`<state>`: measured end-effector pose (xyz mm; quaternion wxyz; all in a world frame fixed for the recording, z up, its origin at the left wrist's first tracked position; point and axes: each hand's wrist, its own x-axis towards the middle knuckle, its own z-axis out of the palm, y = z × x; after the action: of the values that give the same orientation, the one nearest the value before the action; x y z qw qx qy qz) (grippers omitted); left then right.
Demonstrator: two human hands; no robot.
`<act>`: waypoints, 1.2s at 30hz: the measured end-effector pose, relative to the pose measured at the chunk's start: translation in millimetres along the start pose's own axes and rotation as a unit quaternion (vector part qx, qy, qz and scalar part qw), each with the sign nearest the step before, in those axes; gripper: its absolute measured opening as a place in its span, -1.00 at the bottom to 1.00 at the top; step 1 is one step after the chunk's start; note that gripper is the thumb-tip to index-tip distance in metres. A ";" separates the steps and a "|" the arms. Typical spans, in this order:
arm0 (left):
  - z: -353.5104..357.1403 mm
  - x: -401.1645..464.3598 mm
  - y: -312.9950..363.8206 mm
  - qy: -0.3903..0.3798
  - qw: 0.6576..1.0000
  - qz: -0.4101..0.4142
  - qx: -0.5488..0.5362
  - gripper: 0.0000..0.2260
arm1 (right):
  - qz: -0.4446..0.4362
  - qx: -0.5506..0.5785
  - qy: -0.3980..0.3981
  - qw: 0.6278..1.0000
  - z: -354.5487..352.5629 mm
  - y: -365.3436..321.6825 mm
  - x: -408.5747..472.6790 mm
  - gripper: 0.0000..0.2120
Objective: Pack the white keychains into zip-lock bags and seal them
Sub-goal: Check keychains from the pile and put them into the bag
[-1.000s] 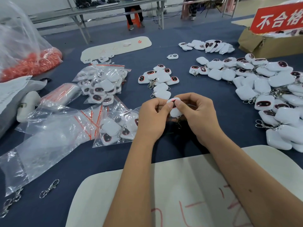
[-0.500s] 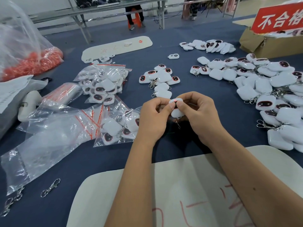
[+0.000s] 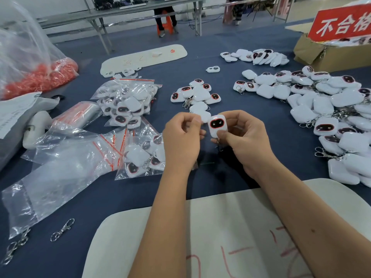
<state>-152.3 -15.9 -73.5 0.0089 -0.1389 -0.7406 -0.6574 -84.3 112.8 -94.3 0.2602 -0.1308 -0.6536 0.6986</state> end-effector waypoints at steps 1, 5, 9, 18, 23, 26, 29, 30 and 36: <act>-3.2 1.6 1.6 0.021 1.000 0.007 0.014 -0.91 | 0.003 0.005 0.005 1.000 -0.1 -0.1 0.3 -0.70; -21.8 5.9 7.3 0.111 0.985 0.059 0.115 -0.92 | 0.011 -0.027 -0.001 1.000 0.7 -0.1 0.5 -0.71; -34.1 6.3 10.2 0.074 0.945 0.077 0.309 -0.80 | 0.010 -0.055 0.011 0.998 2.7 0.7 0.6 -0.71; -19.4 0.0 9.9 -0.028 0.846 -0.018 0.532 -0.55 | 0.008 -0.094 0.014 0.995 3.2 0.5 -0.7 -0.71; -19.4 1.8 4.9 -0.001 0.851 -0.028 0.525 -0.61 | 0.014 -0.070 0.021 0.997 3.1 -0.1 -0.9 -0.75; -12.6 -1.6 1.6 0.026 0.845 -0.039 0.533 -0.49 | 0.010 -0.081 0.026 0.996 4.4 0.9 -0.9 -0.80; -7.6 -2.5 1.4 0.050 0.847 -0.032 0.529 -0.61 | -0.004 -0.105 0.024 0.994 5.0 0.9 -1.4 -0.81; -7.8 -2.0 1.5 0.052 0.849 -0.031 0.524 -0.67 | -0.008 -0.113 0.026 0.993 4.9 0.9 -1.5 -0.81; -22.6 6.2 3.3 0.005 0.882 -0.004 0.472 -0.74 | -0.011 -0.130 0.030 0.991 6.2 1.7 -2.6 -0.88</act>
<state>-161.3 -36.5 -66.1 0.0742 -0.1123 -0.9637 -0.2306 -85.7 106.1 -95.7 0.2685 -0.1768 -0.7320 0.6006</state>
